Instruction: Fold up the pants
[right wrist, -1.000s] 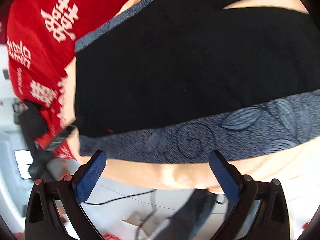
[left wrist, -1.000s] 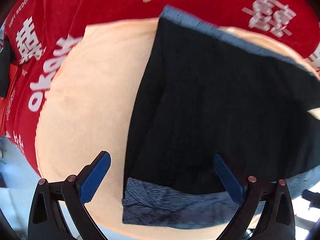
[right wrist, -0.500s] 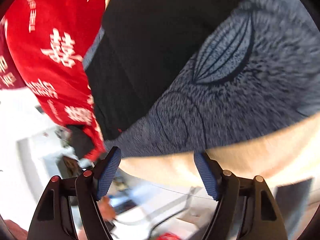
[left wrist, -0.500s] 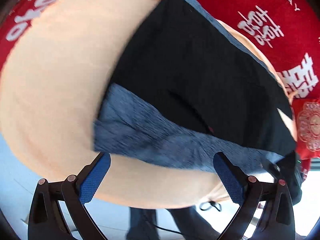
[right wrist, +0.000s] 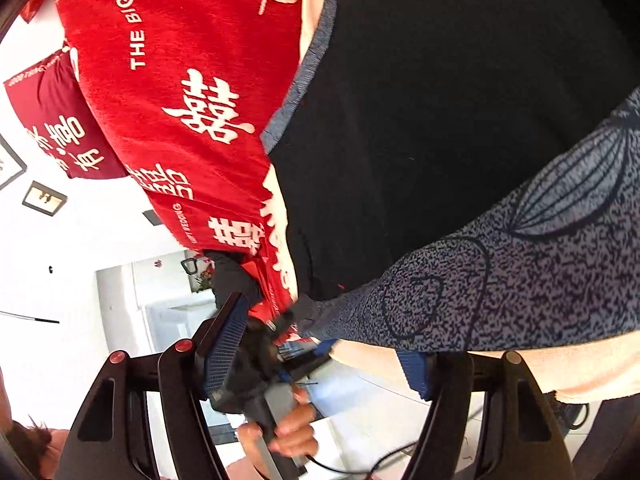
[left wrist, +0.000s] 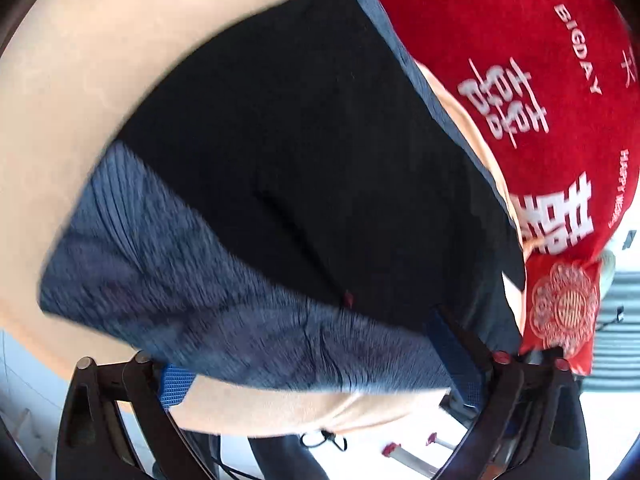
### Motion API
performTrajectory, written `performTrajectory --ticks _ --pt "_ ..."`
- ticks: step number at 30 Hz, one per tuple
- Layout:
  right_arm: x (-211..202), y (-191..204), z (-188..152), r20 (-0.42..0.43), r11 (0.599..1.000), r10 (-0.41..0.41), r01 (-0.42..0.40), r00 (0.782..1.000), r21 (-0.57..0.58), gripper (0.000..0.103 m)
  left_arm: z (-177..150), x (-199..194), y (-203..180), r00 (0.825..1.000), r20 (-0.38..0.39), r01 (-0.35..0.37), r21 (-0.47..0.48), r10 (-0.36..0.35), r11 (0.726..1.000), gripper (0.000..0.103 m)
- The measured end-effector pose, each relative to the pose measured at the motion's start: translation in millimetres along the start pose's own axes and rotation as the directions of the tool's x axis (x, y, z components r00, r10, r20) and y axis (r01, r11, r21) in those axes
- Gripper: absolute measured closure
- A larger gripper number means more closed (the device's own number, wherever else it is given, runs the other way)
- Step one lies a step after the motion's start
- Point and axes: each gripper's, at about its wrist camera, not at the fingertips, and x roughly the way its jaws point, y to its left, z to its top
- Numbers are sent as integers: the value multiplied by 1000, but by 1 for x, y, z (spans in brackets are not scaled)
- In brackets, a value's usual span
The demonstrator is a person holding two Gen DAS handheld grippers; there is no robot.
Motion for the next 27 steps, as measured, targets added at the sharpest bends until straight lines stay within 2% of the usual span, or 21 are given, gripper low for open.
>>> performTrajectory --ticks 3,6,8,9,10,11,13,15,18,21,24,27 --pt "-11 -18 -2 21 998 -48 48 999 30 30 4 3 7 999 -9 -32 8 32 999 22" --pt "-27 -39 -3 67 994 -67 60 995 96 37 2 2 10 999 -9 -50 52 50 997 25" --pt "-33 -52 -3 100 986 -17 1 995 164 62 1 3 8 996 -10 -84 75 85 994 33" --pt "-39 -65 -5 135 972 30 -60 990 229 69 2 5 6 995 -12 -101 85 103 991 39" --pt "-43 -72 -6 163 957 50 -93 985 273 82 1 4 6 993 -12 -115 94 117 989 44" --pt "-47 -76 -8 185 945 52 -108 981 308 94 2 2 7 992 -17 -120 101 123 988 58" --pt "-53 -61 -6 180 953 25 -78 983 292 95 6 -2 10 995 -42 -83 77 87 993 70" --pt "-58 -26 5 126 984 -27 4 992 176 95 14 -14 5 997 -26 -64 46 66 997 70" --pt "-62 22 34 57 996 -88 87 994 30 95 30 -30 -19 997 13 -73 62 72 995 70" --pt "-59 78 83 10 983 -134 134 991 -128 95 59 -43 -53 995 75 -69 95 62 993 70" --pt "-47 118 141 -18 964 -172 164 985 -210 92 102 -46 -86 988 148 -64 129 44 990 69" --pt "-22 139 195 -51 930 -256 232 965 -284 91 151 -25 -111 971 215 -143 155 108 978 69"
